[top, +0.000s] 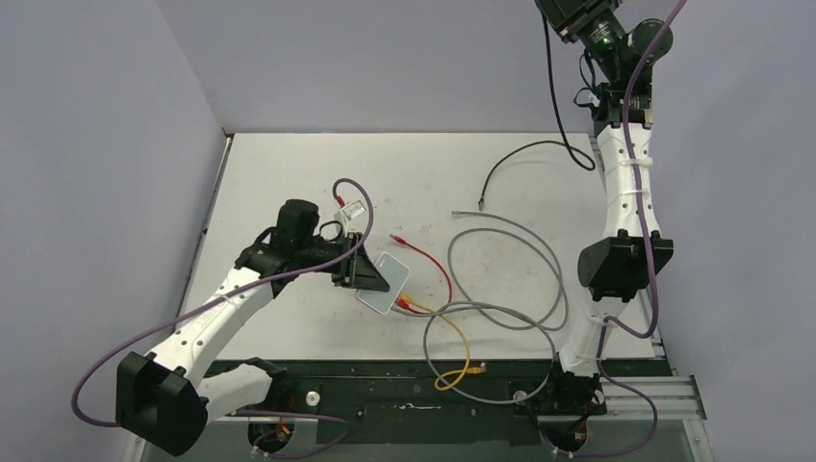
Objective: Pull the plug from the switch port
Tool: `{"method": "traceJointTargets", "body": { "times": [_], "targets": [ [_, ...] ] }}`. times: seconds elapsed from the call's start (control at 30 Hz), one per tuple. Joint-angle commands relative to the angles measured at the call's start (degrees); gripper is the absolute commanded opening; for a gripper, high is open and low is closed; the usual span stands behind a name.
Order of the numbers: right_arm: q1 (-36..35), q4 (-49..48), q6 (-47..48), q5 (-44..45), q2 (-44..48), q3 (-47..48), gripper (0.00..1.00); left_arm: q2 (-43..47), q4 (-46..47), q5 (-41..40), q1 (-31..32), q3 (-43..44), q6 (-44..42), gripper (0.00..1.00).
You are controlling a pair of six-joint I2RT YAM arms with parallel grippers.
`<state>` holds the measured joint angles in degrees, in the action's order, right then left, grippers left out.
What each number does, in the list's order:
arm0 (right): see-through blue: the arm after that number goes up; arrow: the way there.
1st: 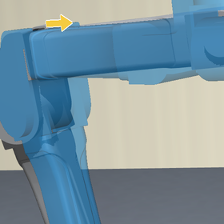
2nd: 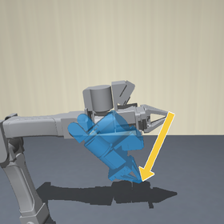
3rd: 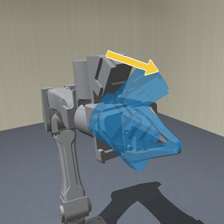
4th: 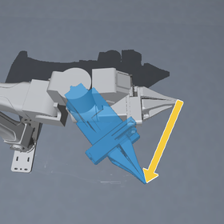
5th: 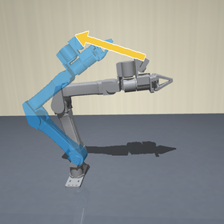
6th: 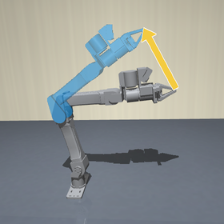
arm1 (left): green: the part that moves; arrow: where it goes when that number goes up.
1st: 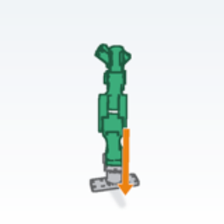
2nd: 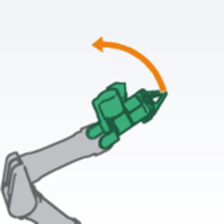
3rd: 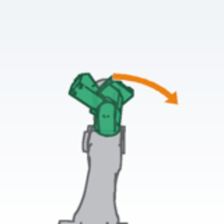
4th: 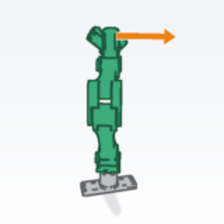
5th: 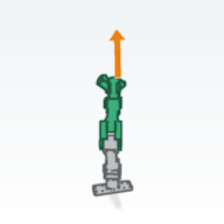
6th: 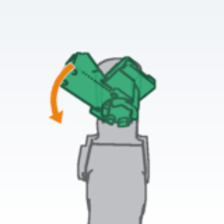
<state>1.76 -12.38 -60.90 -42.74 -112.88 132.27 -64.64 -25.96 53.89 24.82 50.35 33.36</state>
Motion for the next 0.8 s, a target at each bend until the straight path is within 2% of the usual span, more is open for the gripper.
{"method": "traceJointTargets", "body": {
  "times": [0.0,0.23,0.63,0.77],
  "targets": [
    [1.75,-3.16,0.70,2.70,-2.64,5.53,0.05,2.14,0.78,2.79,0.49,-1.51,-0.13,0.00],
    [1.76,-2.18,4.41,4.24,-2.03,4.10,0.05,0.62,2.09,0.95,0.49,-2.07,0.55,0.00],
    [-1.34,5.03,17.68,3.80,-1.13,-14.55,0.05,-1.71,2.50,0.91,0.49,0.03,0.11,0.00],
    [-3.61,7.09,22.72,5.80,-3.15,-17.42,0.05,-1.57,2.58,0.67,0.49,0.18,0.27,0.00]
  ]
}}
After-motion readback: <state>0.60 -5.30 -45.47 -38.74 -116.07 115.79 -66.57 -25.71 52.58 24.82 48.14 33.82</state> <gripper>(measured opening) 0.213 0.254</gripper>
